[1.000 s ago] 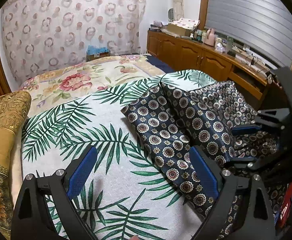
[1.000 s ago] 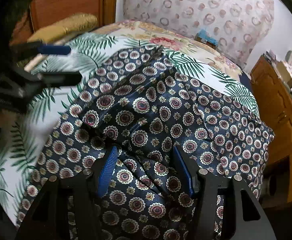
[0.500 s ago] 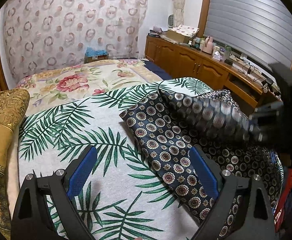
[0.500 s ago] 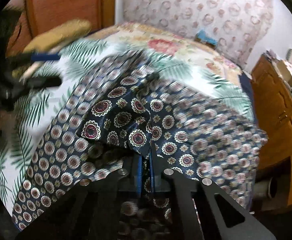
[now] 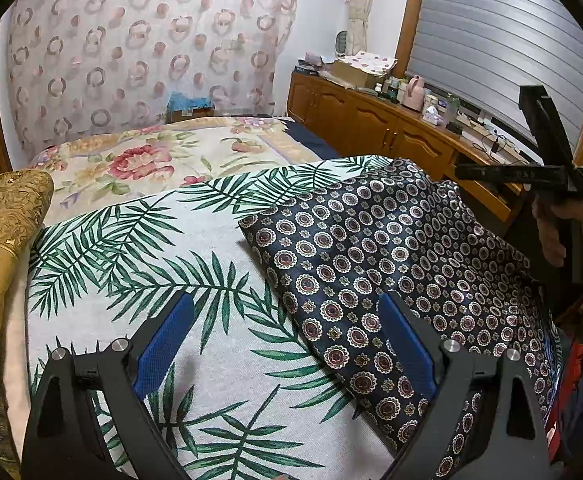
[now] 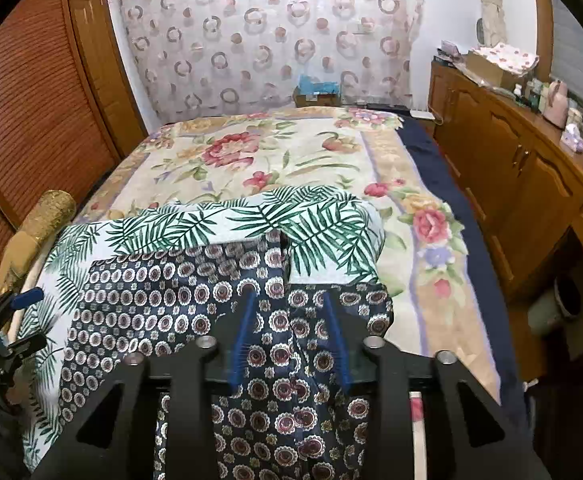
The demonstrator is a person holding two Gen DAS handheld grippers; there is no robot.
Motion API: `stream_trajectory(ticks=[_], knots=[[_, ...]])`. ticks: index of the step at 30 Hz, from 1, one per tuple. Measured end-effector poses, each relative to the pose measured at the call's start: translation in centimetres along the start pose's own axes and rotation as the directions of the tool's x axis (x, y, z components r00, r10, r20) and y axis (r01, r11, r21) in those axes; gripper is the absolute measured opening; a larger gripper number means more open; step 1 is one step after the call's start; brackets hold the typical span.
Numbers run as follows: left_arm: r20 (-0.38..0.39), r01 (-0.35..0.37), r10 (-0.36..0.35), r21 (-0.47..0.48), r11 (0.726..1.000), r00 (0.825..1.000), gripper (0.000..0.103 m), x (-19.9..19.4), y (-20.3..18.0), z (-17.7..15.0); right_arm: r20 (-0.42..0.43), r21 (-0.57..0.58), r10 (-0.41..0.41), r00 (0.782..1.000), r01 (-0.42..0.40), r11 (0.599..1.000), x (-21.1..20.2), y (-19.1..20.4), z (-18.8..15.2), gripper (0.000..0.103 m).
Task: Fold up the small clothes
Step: 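Press the folded robe flat with the right gripper and release it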
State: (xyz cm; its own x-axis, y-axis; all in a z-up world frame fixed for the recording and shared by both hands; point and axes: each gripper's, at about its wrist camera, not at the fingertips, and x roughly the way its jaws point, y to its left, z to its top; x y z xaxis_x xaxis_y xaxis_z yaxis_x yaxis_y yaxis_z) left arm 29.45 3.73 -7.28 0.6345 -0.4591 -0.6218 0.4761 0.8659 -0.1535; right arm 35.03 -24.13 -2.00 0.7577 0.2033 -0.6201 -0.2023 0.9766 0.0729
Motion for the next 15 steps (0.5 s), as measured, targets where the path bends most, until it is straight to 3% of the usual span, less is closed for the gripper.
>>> stream_trajectory(ticks=[1, 7, 15], knots=[[-0.002, 0.001, -0.001, 0.003, 1.000, 1.000, 0.094, 0.1, -0.1, 0.0, -0.010, -0.012, -0.005, 1.000, 0.005, 1.000, 0.1, 0.2, -0.6, 0.050], [-0.013, 0.014, -0.013, 0.016, 1.000, 1.000, 0.094, 0.5, -0.6, -0.1, -0.123, -0.070, -0.039, 0.992, 0.030, 0.997, 1.6, -0.2, -2.9, 0.051], [-0.025, 0.039, -0.038, 0.035, 0.999, 0.999, 0.094, 0.7, -1.6, -0.1, -0.170, -0.131, -0.036, 0.985, 0.014, 0.991, 0.6, 0.2, -5.1, 0.051]])
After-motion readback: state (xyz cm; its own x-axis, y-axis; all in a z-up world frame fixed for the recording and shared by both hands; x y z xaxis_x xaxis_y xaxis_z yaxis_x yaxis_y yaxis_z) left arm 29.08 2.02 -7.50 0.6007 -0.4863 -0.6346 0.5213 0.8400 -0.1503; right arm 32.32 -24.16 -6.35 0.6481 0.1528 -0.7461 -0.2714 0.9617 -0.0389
